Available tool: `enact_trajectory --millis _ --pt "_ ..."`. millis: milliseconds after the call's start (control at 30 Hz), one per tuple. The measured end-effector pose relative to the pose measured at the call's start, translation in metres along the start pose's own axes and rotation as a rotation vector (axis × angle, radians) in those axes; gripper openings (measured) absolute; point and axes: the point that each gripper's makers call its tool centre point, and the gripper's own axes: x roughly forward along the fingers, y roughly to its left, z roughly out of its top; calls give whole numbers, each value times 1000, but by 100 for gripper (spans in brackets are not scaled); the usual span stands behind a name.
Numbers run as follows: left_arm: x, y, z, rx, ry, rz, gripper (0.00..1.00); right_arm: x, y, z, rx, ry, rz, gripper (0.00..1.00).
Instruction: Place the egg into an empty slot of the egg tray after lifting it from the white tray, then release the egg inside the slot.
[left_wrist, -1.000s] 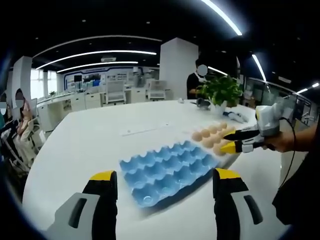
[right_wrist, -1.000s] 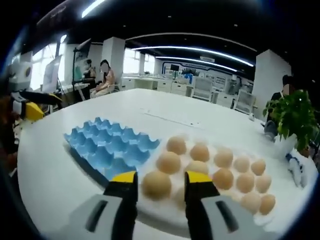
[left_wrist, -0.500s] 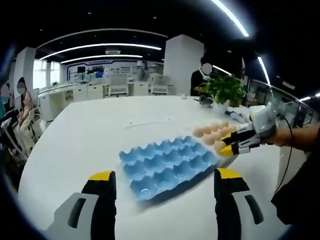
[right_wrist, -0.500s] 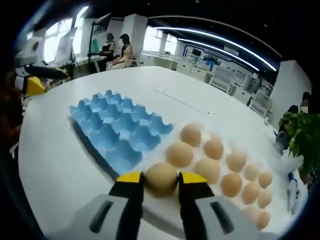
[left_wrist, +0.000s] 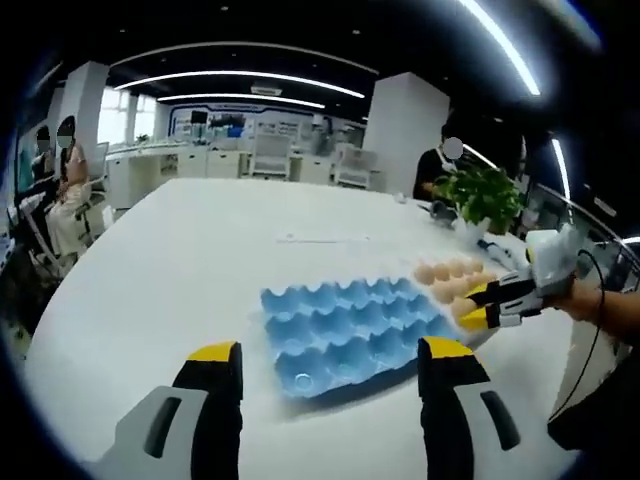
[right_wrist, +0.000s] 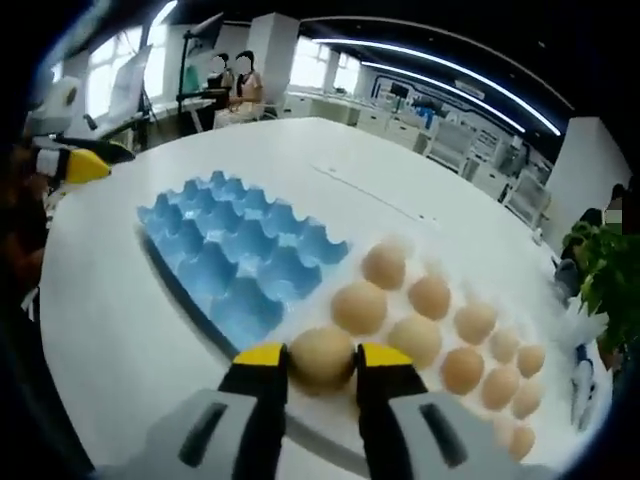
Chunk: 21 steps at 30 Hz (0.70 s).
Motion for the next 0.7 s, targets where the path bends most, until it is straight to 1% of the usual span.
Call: enact_trajectory --millis 33,100,200,267,333,367,400,467,533,600,700 --pt "0 1 1 1 -4 9 70 0 0 1 -1 -5 -2 26" --pt "-1 2 2 23 -7 9 70 -1 1 3 -34 -21 -13 26" --pt "-2 -3 2 31 -15 -27 74 -4 0 5 -41 -38 -22 26" --pt "-2 -4 -1 23 -5 -29 75 -6 -2 6 -12 -54 -22 26" --pt "-1 -4 -4 11 4 -32 74 -8 -6 8 40 -81 -24 26" --pt "-1 -4 -5 9 6 -32 73 -9 -7 7 65 -85 -17 26" --pt "-1 -4 -7 1 15 -34 73 -10 -8 8 79 -94 -21 26" --pt "0 -3 -9 -2 21 -36 73 -9 -8 8 73 -89 -16 26" --pt "0 -3 -9 0 24 -35 73 -10 -9 11 103 -108 -12 26" --pt "1 -3 -8 3 20 -34 73 -11 -11 14 173 -125 -6 26" --pt "1 -4 -7 25 16 -35 72 -14 -16 16 191 -131 -9 26"
